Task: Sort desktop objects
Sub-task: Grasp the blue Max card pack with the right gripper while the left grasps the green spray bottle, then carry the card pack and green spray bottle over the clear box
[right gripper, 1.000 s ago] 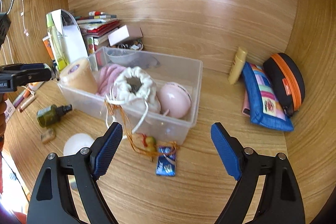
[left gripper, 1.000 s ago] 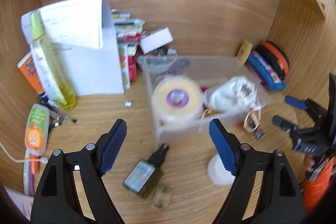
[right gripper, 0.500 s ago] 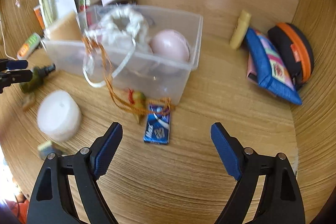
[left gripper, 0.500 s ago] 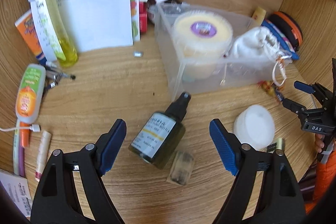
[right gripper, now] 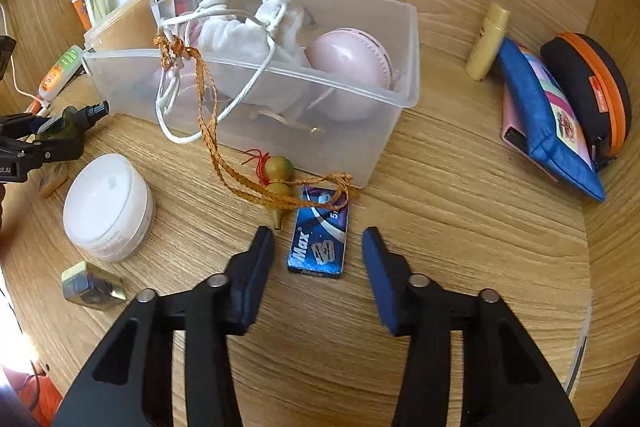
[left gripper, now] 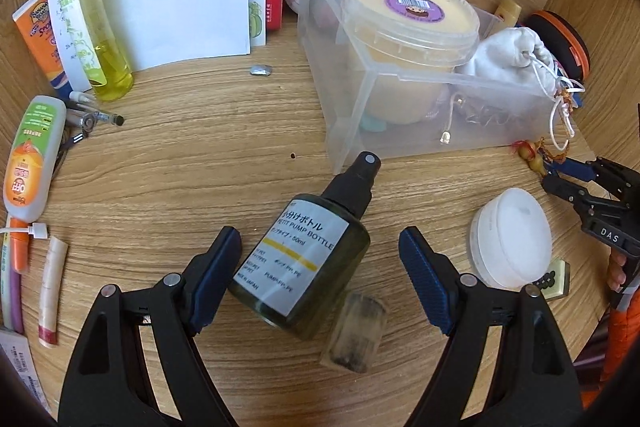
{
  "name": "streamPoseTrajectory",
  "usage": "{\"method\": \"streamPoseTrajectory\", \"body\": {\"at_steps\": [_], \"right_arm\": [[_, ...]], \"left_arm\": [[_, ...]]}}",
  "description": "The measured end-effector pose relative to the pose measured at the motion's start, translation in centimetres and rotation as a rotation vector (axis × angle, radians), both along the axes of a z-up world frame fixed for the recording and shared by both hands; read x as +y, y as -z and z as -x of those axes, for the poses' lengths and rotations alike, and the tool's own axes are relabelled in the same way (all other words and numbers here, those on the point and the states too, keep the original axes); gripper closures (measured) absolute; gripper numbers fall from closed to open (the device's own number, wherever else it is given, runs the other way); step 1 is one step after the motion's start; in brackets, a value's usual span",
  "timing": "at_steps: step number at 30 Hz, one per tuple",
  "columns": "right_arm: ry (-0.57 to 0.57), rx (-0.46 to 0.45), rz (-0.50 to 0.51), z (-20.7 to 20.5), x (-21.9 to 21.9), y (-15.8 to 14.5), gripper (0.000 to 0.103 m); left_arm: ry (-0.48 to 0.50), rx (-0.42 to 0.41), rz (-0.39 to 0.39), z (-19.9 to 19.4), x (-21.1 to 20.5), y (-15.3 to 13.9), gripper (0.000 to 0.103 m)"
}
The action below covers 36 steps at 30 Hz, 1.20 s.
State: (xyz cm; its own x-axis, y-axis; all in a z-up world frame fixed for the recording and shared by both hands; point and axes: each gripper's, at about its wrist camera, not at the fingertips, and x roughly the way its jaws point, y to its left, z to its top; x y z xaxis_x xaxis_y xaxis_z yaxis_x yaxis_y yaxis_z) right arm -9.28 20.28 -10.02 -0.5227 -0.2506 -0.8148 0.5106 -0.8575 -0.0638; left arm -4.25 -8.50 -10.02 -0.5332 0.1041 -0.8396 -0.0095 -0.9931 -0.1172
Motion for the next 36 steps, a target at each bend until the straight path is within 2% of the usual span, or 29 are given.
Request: {"method": "streamPoseTrajectory", "body": {"at_steps": [2, 7, 13, 14, 15, 24, 27, 36], "right_arm": [[-0.008, -0.007, 0.012, 0.1, 0.0, 0.0, 0.077], [0.007, -0.012, 0.033, 0.1, 0.7, 0.0, 0.077], [0.041, -0.017, 0.073, -0.9, 2.4, -0.4, 0.078], [0.049, -0.016, 0.082, -1.1, 2.8, -0.5, 0.078], [0.056, -0.016, 0.092, -1.3, 3.2, -0.7, 0.078], [0.111, 0.021, 0.199, -2.5, 6.6, -3.4, 0.078], [0.108, 0.049, 0.227, -3.5, 6.6, -4.6, 0.078], [0.064, 0.13, 0.263, -2.8, 4.0, -7.7, 0.078]], "left_arm": [[-0.002, 0.006, -0.001, 0.0, -0.1, 0.0, 0.025], [-0.037, 0.026, 0.009, -0.3, -0.6, -0.1, 0.044], [-0.051, 0.046, 0.014, -1.2, -0.6, -0.3, 0.047], [-0.054, 0.058, 0.02, -1.4, -0.6, -0.5, 0.056], [-0.052, 0.062, 0.023, -1.9, -1.0, -0.5, 0.06], [-0.092, 0.09, 0.003, -3.4, -2.2, -1.3, 0.061], [-0.106, 0.111, -0.009, -3.4, -1.9, -2.0, 0.062], [-0.13, 0.203, -0.011, -4.6, -1.9, -5.4, 0.062]]}}
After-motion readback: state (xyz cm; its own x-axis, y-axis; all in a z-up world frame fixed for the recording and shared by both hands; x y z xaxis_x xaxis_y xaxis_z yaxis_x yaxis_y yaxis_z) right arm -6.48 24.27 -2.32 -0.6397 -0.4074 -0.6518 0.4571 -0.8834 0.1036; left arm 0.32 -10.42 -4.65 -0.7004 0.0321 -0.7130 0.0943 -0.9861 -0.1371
